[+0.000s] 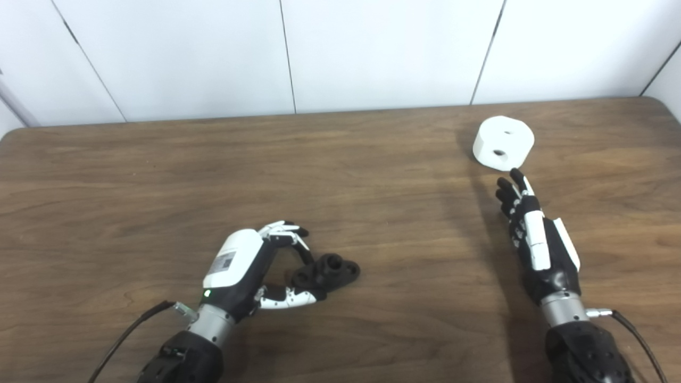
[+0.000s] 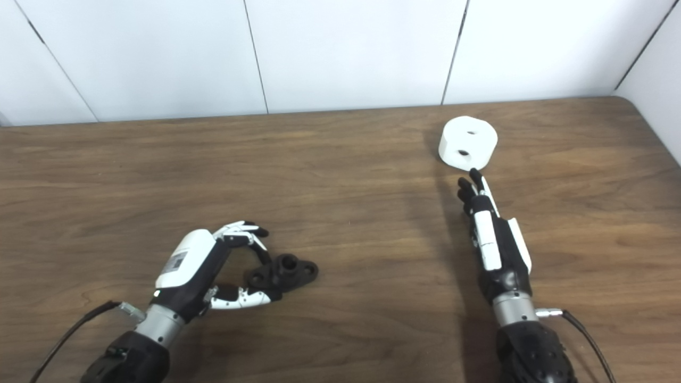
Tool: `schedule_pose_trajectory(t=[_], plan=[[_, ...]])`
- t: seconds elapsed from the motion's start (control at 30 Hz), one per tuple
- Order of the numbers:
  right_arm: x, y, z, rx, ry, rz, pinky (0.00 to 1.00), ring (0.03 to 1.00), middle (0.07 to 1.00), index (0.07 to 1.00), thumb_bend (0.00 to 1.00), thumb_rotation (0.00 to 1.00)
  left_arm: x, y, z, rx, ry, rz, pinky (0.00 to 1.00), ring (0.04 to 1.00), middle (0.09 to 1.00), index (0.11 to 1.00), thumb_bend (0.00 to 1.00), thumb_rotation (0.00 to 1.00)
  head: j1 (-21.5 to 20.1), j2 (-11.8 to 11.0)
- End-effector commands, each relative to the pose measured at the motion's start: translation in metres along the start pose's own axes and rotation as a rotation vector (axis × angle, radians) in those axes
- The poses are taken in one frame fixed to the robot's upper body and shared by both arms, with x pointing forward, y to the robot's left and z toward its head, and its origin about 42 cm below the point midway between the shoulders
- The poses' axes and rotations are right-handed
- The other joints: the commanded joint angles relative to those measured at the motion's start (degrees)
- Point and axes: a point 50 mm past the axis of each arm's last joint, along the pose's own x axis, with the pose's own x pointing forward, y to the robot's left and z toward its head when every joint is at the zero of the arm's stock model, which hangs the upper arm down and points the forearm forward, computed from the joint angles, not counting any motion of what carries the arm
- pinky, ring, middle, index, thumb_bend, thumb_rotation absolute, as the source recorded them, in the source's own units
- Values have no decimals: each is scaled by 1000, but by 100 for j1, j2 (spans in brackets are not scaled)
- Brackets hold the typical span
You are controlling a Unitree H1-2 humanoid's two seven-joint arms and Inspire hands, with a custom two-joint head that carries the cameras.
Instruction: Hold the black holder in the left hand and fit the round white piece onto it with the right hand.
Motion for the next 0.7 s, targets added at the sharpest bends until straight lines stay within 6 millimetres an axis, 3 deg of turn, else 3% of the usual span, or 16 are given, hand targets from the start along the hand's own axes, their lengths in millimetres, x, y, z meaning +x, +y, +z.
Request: schedule_pose_trajectory(t=[0.0,0.67], plan=[[3,-2,16,0,-64,7,1000,958,959,994,580,1000,-1,-17,-5,-14,16,-99,769,868,783,489,509,57,-2,8],[3,-5,17,-4,-63,12,1000,948,950,988,600,1000,1,-22,-10,87,18,-128,832,875,791,490,510,58,43,69]])
